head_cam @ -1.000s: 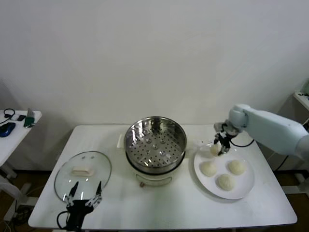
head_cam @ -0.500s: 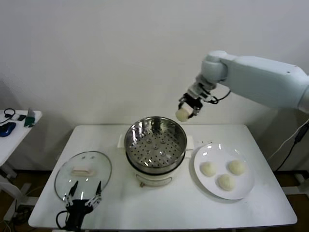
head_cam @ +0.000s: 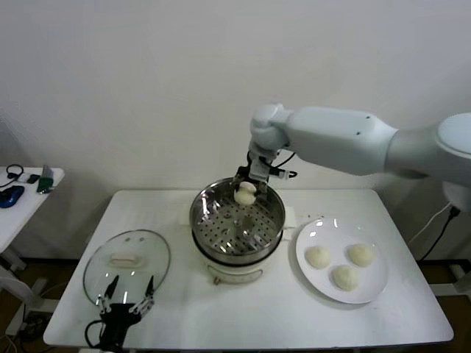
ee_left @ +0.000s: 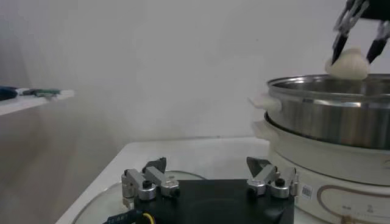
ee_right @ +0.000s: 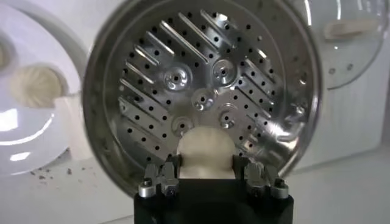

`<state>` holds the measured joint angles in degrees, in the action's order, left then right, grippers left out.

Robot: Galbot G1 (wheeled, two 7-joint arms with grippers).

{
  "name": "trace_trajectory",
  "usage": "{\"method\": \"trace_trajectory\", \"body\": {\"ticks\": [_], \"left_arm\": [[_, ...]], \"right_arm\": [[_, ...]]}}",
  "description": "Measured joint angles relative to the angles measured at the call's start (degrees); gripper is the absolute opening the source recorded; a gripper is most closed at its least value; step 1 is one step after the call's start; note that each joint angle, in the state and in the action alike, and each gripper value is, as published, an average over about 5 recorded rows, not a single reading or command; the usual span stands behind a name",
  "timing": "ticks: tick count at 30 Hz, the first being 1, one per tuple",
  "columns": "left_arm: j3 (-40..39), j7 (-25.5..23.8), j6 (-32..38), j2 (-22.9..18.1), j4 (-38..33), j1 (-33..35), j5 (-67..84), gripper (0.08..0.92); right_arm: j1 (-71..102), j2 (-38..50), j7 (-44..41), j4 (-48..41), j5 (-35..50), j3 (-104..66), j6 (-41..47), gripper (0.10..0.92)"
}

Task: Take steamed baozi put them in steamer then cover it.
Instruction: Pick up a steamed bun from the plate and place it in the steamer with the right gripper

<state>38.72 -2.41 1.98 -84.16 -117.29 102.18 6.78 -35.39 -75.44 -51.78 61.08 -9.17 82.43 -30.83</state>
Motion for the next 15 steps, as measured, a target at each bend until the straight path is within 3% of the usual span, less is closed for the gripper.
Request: {"method": "trace_trajectory", "body": {"ticks": [7,15], "left_arm": [[0.0,0.1,0.1,-0.3,0.4,-0.4,-0.2,0.823],[0.1,0.2,0.1,-0.5,0.3,-0.1,-0.4,0.823]], "right_arm": [[4.4,-3.0,1.7,-5.8,-3.9,-1.5,-2.9,0.589],[5.0,-3.6,2.6,-8.3,-2.5,-2.3,-4.4,0.772]]}}
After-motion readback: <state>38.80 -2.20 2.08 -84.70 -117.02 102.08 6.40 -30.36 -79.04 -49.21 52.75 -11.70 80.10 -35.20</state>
